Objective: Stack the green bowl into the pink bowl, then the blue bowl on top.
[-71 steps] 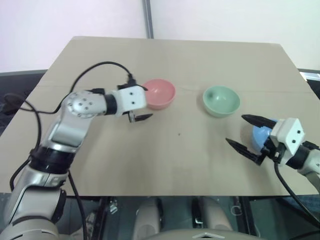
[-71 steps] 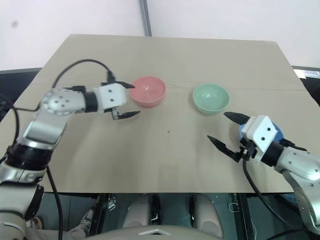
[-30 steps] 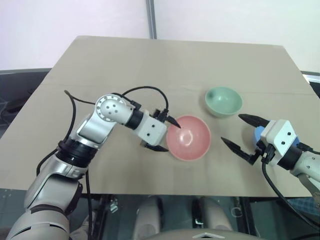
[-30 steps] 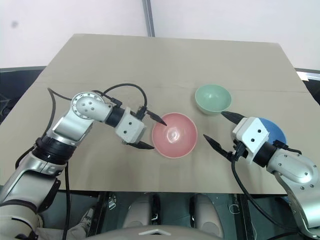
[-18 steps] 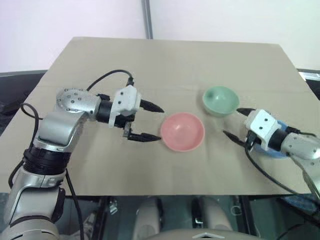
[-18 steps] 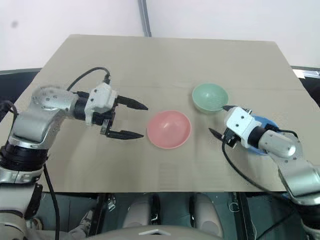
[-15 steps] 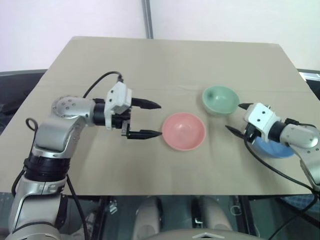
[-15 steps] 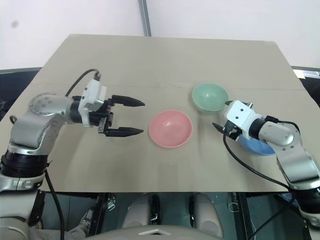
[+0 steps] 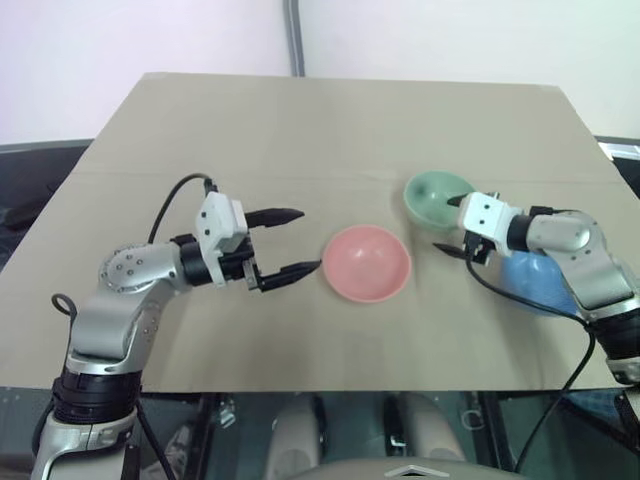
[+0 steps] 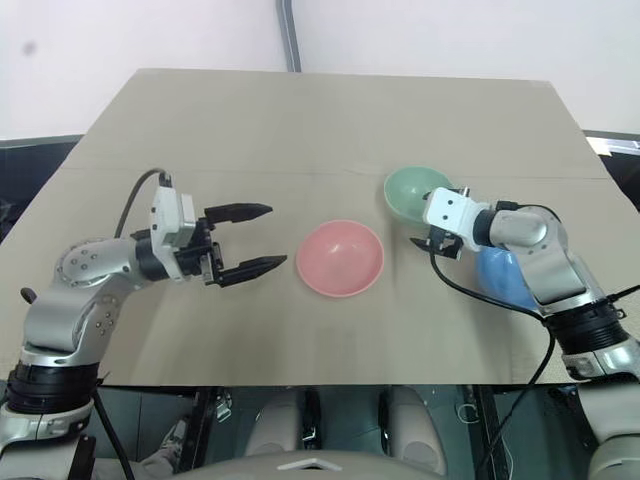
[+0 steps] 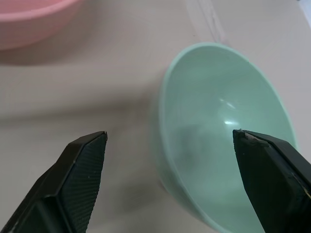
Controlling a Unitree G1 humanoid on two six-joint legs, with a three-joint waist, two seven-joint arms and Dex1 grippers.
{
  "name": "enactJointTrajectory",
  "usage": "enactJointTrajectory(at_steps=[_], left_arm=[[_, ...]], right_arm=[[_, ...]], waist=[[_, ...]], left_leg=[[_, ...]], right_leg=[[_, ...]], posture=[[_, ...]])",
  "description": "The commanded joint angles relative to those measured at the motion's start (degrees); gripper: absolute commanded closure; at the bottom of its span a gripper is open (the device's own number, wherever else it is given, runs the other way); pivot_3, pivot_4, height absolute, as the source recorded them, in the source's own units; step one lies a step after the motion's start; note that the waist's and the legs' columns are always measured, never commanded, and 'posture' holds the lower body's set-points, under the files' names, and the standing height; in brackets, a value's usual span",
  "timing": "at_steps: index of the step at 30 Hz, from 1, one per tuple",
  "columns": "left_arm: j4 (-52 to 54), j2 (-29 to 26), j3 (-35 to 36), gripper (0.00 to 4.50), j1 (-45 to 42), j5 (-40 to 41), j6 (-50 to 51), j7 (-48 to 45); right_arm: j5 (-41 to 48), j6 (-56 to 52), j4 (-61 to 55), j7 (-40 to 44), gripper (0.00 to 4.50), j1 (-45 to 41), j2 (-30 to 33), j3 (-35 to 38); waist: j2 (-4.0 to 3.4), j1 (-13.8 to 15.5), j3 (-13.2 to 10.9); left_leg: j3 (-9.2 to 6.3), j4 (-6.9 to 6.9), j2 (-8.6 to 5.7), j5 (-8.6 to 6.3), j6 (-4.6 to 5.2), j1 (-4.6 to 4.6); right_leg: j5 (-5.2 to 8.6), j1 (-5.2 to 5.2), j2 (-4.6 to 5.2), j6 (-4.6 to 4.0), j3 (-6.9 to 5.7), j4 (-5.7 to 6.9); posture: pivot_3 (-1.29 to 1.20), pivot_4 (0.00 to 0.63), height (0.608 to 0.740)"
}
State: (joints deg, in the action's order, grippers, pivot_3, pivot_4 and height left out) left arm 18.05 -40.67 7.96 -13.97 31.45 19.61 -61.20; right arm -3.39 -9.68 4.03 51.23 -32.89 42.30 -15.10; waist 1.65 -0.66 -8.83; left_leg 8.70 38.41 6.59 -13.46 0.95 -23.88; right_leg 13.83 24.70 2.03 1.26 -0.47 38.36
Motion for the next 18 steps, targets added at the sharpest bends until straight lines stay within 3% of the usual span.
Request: enactJointTrajectory(at_steps=[1, 8, 14, 18], left_arm=[[2.7, 0.1, 1.9, 0.0, -0.5, 2.6, -0.5, 0.2], [1.8, -3.8, 3.4, 0.0, 2.3, 6.9, 0.7, -7.2], [-1.3, -5.5, 5.4, 0.0, 1.6, 11.3, 2.6, -10.6], [-5.3, -5.5, 7.4, 0.0, 2.4, 12.2, 2.3, -11.6]], right_arm=[[-3.3, 2.3, 2.1, 0.8, 1.37, -2.8, 0.3, -1.2], [-7.2, 2.8, 3.1, 0.5, 4.41, -4.4, 0.2, -1.9], [-5.8, 0.1, -3.3, 2.4, 4.47, -3.7, 1.1, 0.6], [0.1, -7.2, -14.8, 6.7, 4.47, -2.2, 2.0, 3.4]], waist=[[0.0, 0.0, 0.0], [-0.01, 0.0, 0.0], [-0.06, -0.1, 0.0], [-0.08, -0.1, 0.0]], left_leg=[[0.02, 0.0, 0.0, 0.0, 0.0, 0.0], [0.08, -0.03, 0.0, 0.01, -0.02, 0.0], [0.15, -0.03, 0.02, 0.01, -0.03, 0.0], [0.18, -0.05, 0.03, 0.01, -0.03, -0.02]], right_leg=[[0.0, 0.01, 0.0, 0.0, 0.01, 0.0], [0.0, 0.06, 0.0, 0.0, 0.04, 0.01], [0.01, 0.13, 0.0, -0.01, 0.1, 0.05], [0.01, 0.17, 0.0, -0.01, 0.12, 0.05]], posture=[[0.0, 0.15, 0.74], [0.0, 0.15, 0.74], [0.0, 0.15, 0.74], [0.0, 0.15, 0.74]])
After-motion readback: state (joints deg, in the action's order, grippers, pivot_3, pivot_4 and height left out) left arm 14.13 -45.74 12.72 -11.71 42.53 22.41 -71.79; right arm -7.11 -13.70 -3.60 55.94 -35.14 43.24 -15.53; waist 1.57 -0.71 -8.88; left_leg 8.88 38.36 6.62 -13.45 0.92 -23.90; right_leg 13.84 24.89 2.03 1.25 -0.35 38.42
